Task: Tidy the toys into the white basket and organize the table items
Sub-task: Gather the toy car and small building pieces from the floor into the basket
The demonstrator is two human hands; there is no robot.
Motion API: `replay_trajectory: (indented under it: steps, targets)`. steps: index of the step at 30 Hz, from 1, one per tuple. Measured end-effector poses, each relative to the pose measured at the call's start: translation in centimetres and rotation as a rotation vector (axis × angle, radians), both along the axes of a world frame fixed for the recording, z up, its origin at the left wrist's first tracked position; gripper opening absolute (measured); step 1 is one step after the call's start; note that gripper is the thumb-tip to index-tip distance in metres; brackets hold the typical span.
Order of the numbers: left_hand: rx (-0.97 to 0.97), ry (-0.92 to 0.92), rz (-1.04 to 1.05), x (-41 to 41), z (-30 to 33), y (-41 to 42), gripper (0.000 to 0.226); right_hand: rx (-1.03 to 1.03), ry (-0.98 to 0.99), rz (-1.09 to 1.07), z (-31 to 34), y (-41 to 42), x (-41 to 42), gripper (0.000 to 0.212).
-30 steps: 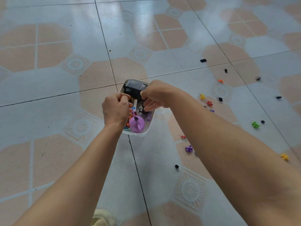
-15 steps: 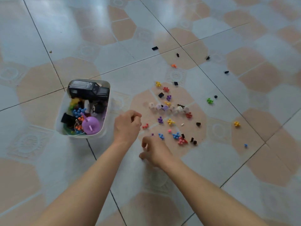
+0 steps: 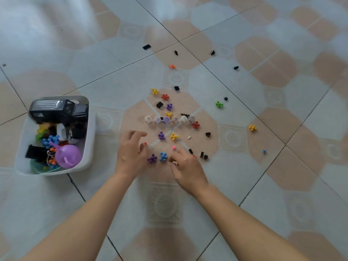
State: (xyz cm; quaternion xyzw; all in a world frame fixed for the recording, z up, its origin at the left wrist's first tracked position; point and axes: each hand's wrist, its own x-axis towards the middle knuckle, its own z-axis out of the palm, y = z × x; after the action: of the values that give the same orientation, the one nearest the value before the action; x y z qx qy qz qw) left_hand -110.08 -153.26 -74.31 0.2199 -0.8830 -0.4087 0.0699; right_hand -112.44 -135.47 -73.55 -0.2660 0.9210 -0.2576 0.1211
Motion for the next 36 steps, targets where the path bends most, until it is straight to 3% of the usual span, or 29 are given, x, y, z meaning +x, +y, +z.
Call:
replay_trajectory:
  steps: [3, 5, 8, 11, 14, 19, 24, 27, 30, 33, 36]
  targets:
    - [-0.083, 0.022, -0.111, -2.3, -0.7, -0.1, 0.043, -0.079, 0.245, -0.226, -0.1, 3.5, -2.7, 0.022]
    - [-0.165, 0.002, -0.187, -4.3, -0.8, -0.2, 0.053, 0.02, 0.35, -0.473, -0.8, 6.6, -5.3, 0.041]
    - [-0.238, -0.031, -0.25, -7.0, -1.1, -0.2, 0.061, 0.227, 0.216, -0.875, -2.4, 11.6, -7.7, 0.058]
    - [-0.28, -0.056, -0.313, -9.6, -1.9, 0.4, 0.066, 0.259, 0.025, -1.087, -3.7, 14.6, -9.2, 0.067]
    - [-0.295, -0.092, -0.328, -11.2, -2.6, 1.5, 0.068, 0.195, 0.004, -1.007, -4.5, 14.0, -11.4, 0.07]
    - [-0.352, -0.076, -0.444, -12.1, -3.1, 4.7, 0.067, 0.286, 0.077, -0.646, -5.4, 8.5, -11.6, 0.084]
    - [-0.276, 0.004, -0.511, -12.8, -2.8, 5.2, 0.072, 0.019, 0.073, -0.326, -4.3, 7.1, -12.2, 0.066]
    - [-0.287, 0.047, -0.389, -14.1, -2.6, 3.2, 0.068, -0.017, 0.16, -0.379, -3.9, 8.8, -15.2, 0.06]
    - [-0.33, -0.004, -0.295, -15.9, -3.1, 0.8, 0.066, 0.031, 0.114, -0.539, -3.8, 10.7, -18.5, 0.062]
    - [-0.336, -0.083, -0.315, -18.2, -4.1, -0.7, 0.062, 0.085, 0.038, -0.592, -4.4, 10.9, -21.4, 0.064]
    - [-0.331, -0.114, -0.387, -20.6, -4.6, -1.1, 0.063, 0.089, 0.017, -0.48, -4.9, 9.3, -23.2, 0.064]
